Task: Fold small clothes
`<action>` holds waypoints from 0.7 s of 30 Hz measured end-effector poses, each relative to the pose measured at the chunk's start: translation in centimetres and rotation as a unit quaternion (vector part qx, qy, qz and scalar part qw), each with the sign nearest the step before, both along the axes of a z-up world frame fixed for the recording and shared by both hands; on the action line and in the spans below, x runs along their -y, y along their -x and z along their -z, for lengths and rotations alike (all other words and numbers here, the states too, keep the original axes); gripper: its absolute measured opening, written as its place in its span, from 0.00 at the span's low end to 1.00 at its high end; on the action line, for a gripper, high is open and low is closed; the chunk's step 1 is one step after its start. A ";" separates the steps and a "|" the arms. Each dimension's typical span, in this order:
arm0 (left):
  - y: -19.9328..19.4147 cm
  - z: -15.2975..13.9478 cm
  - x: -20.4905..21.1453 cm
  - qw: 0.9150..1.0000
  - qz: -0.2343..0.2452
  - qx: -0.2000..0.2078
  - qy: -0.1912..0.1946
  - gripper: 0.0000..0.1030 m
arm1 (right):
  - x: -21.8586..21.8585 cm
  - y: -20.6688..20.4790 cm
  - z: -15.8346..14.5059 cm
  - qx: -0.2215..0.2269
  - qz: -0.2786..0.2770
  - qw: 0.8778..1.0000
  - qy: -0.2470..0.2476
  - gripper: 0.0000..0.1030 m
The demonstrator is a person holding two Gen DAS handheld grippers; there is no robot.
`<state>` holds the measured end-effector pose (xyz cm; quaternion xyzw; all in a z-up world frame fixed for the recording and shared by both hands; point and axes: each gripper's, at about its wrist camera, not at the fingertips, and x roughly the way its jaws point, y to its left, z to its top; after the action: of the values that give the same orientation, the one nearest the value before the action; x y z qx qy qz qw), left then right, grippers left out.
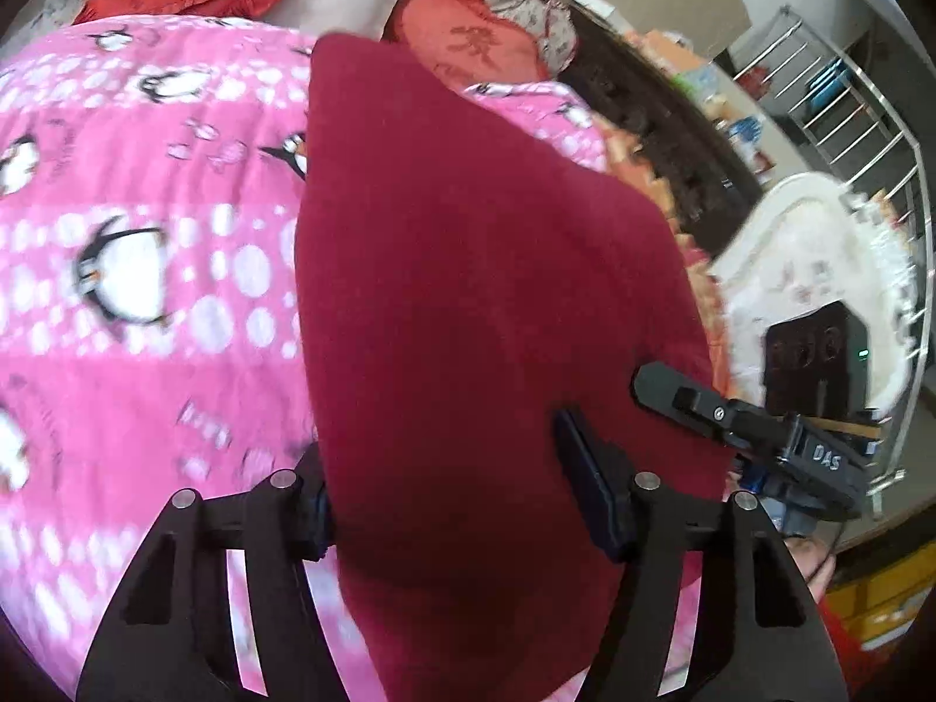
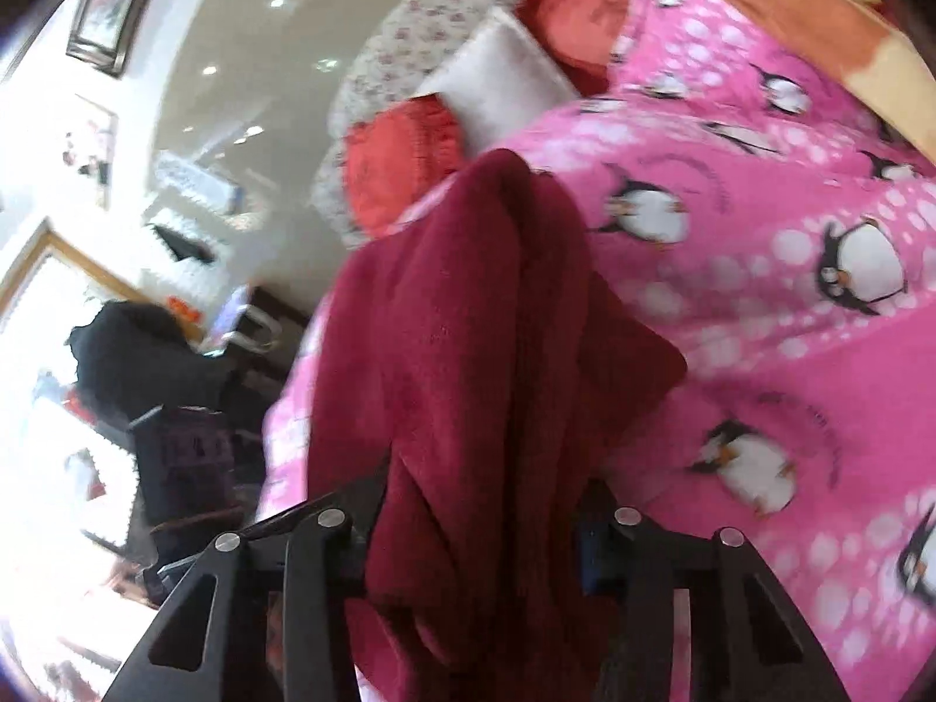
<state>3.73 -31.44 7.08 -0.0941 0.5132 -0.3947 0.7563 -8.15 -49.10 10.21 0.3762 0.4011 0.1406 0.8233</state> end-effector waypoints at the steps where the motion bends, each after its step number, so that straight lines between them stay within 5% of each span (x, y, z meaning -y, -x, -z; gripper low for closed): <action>1: 0.7 -0.9 -0.9 1.000 0.002 0.003 -0.006 0.62 | -0.7 0.6 -0.9 0.004 -0.011 1.000 -0.005 0.44; 6: 5.2 -2.9 -5.5 0.995 0.006 0.046 -0.092 0.62 | -5.8 2.7 -1.5 0.007 -0.056 0.998 -0.025 0.44; 12: 7.1 3.3 -9.6 0.987 -0.031 -0.002 -0.155 0.69 | -11.5 4.0 2.4 -0.076 -0.069 0.993 0.053 0.56; 14: 7.6 2.8 -10.9 0.988 -0.063 0.003 -0.142 0.70 | -12.0 5.3 0.7 -0.064 -0.075 0.991 0.091 0.56; 19: 9.3 -1.0 -11.8 0.967 -0.118 0.111 -0.196 0.70 | -13.3 7.4 -6.0 0.005 -0.101 0.972 0.212 0.53; 21: 9.5 -1.6 -11.7 0.960 -0.125 0.135 -0.209 0.70 | -14.4 7.6 -7.4 0.031 -0.110 0.969 0.220 0.50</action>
<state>-5.75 -19.69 8.71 0.0567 0.4611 -0.1899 0.8649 -15.73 -34.66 17.66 0.1343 0.4354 0.1505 0.8773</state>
